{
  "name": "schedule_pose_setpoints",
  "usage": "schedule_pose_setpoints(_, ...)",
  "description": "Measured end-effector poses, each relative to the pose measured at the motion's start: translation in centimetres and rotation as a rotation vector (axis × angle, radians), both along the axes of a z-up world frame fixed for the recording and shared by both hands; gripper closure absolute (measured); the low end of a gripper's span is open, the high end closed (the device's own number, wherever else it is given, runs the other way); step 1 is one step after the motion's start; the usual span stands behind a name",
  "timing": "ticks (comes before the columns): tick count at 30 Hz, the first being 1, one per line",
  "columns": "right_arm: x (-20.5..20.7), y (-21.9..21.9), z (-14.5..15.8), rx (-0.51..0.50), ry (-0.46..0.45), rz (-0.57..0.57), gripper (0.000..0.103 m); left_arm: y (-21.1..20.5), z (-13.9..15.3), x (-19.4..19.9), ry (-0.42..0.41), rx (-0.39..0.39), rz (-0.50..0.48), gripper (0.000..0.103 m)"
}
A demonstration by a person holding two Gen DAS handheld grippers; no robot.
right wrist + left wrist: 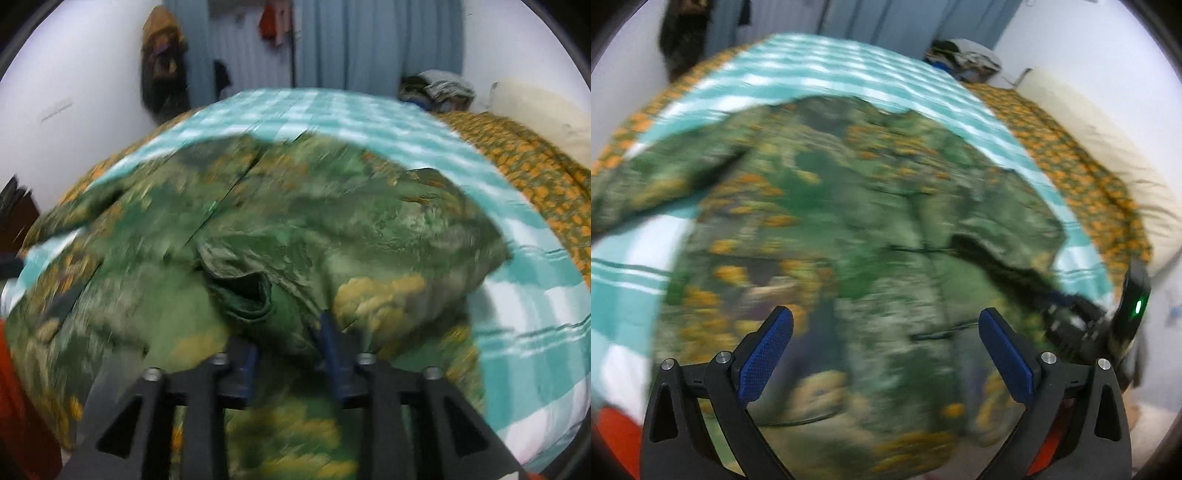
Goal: Fold large clothes
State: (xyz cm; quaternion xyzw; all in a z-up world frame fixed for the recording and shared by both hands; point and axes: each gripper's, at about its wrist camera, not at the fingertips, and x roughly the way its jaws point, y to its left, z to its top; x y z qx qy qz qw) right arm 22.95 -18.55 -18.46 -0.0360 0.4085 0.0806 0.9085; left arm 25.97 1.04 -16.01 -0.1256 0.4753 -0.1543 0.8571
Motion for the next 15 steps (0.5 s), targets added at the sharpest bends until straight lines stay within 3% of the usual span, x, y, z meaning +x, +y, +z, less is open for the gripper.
schedule_pose_setpoints(4,-3.1,-1.9,2.4,0.021,-0.055,0.003,0.049,-4.3,-0.5,2.0,0.050,-0.122,-0.114,0.003)
schedule_pose_setpoints(7,-5.5,-1.7,3.5,0.030,-0.090,-0.009,0.048,-8.8,-1.4,3.5,0.096,-0.164,-0.226,0.006)
schedule_pose_setpoints(9,-6.7,-2.1,3.7,0.030,-0.114,-0.026,0.048,-11.7,-2.7,4.6,0.139,-0.176,-0.264,0.016)
schedule_pose_setpoints(13,-7.9,-2.2,3.5,0.049,-0.121,-0.043,0.048,-15.1,-5.2,6.1,0.222,-0.202,-0.255,0.018)
schedule_pose_setpoints(14,-8.1,-2.3,3.5,0.055,-0.121,-0.042,0.048,-15.9,-5.5,6.3,0.220,-0.183,-0.248,0.021)
schedule_pose_setpoints(15,-8.3,-2.5,3.6,0.058,-0.125,-0.043,0.048,-16.3,-5.7,6.2,0.208,-0.159,-0.246,0.030)
